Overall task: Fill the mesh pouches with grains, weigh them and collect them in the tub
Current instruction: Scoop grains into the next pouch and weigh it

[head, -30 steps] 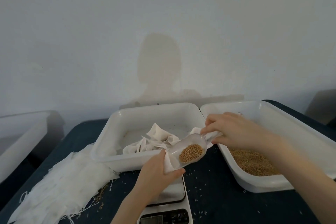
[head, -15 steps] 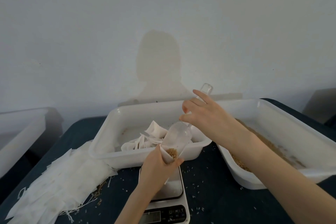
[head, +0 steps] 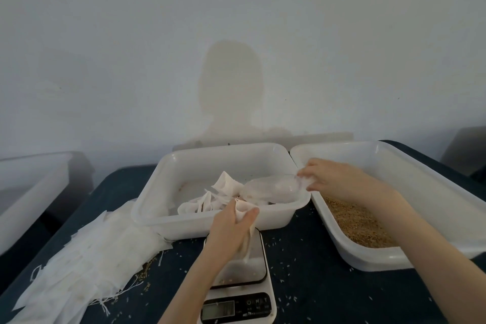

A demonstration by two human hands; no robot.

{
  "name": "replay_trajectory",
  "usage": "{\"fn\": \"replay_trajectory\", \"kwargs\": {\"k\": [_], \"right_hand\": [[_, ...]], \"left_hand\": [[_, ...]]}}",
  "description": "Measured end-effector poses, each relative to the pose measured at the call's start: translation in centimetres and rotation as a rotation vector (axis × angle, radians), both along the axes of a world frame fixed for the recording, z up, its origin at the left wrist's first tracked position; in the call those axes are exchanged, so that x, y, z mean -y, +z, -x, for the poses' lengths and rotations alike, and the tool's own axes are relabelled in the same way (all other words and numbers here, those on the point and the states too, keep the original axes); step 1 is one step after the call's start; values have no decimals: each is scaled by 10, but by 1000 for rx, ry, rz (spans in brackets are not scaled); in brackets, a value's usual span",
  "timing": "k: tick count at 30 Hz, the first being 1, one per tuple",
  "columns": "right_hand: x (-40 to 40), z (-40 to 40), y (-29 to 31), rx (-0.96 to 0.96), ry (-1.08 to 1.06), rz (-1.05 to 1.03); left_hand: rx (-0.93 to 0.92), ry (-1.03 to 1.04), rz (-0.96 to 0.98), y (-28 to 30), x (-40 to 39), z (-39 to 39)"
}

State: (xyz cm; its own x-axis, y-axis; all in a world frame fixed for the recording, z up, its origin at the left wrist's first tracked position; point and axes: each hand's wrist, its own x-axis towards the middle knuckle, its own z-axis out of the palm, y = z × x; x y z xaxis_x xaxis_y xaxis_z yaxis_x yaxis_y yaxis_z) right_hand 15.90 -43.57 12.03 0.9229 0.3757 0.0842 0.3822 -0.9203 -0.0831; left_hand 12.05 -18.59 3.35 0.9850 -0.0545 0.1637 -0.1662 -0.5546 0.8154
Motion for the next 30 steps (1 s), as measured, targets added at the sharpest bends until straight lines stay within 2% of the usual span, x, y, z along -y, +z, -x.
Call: {"fn": "replay_trajectory", "kwargs": {"k": [5,7,10,12,15,19,22,26,30], "right_hand": [[45,12,-26,-8,-141,-299],[62,18,-32,22,-239,-321],[81,25,-46,1,-387,-302],[87,27,-57,-41,-475,-277],[90,24,-71,-100,-563,-106],[85,9,-83,-160,-579,55],[76,4,-87,-209,-555,140],[67,9,-84,-164,-578,211],[42,23,-63,72,-573,191]], "left_hand": [[135,-16,-149,-1,1,-2],[218,-50,-271,-1,-1,-1],[366,-63,-513,-9,-7,-1],[373,-76,-603,-18,-17,1],[376,-145,-733,-37,-35,1],[378,-214,-842,-51,-50,-1],[366,-190,-783,-54,-50,-2],[322,-104,-524,-52,-57,2],[223,-83,-309,-52,-72,10]]}}
